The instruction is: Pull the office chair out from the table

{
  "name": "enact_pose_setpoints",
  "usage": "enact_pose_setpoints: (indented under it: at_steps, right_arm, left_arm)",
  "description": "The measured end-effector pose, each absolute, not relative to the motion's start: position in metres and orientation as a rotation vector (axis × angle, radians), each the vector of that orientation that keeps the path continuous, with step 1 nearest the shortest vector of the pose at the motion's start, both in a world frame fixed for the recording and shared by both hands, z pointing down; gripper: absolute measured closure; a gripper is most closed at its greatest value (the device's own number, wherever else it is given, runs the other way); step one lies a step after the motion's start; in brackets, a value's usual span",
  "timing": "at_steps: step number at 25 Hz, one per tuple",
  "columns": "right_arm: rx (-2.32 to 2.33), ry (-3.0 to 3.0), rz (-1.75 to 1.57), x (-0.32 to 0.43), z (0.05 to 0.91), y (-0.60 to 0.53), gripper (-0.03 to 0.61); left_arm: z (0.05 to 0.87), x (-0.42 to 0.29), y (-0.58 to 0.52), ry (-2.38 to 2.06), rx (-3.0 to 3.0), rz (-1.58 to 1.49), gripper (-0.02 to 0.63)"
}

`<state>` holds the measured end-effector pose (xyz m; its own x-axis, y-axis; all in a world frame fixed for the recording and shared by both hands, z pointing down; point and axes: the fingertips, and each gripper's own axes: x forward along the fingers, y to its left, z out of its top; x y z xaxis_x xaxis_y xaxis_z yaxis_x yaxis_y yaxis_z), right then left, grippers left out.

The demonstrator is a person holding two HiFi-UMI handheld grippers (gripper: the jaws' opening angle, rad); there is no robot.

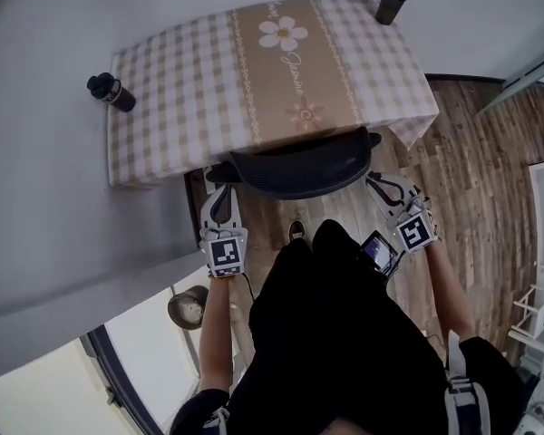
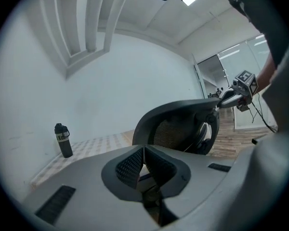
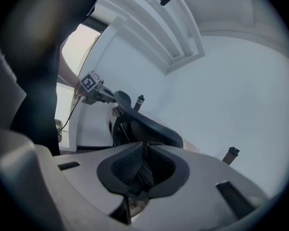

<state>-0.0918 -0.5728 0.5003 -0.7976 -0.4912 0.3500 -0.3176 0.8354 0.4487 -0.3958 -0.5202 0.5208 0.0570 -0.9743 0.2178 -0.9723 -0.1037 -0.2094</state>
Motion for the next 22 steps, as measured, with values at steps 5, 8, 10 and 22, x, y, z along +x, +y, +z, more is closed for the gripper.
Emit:
enact_pose_setpoints:
  at_steps: [5, 8, 10, 22]
  right_arm:
    - [0.522, -2.398, -0.562, -0.079, 0.533, -0.588, 0.54]
    - [0.513, -2.392, -0.561, -0.085, 0.544, -0.601, 0.54]
    - [0.505, -2.394, -0.566, -0.091, 0.549, -0.607, 0.54]
    - [0.312, -2.268, -0.695, -0.105, 0.582, -0.627, 0.48]
  left_arm:
    - [0.537, -0.391, -0.533, 2.01, -2.352, -0.56, 0.551]
    - [0.539, -0.391, -0.538, 1.982, -2.383, -0.548, 0.548]
    - [0.54, -0.394, -0.541, 1.987, -2.384, -0.538, 0.548]
    - [0.573, -0.387, -0.539, 1.727, -2.317, -0.894, 0.512]
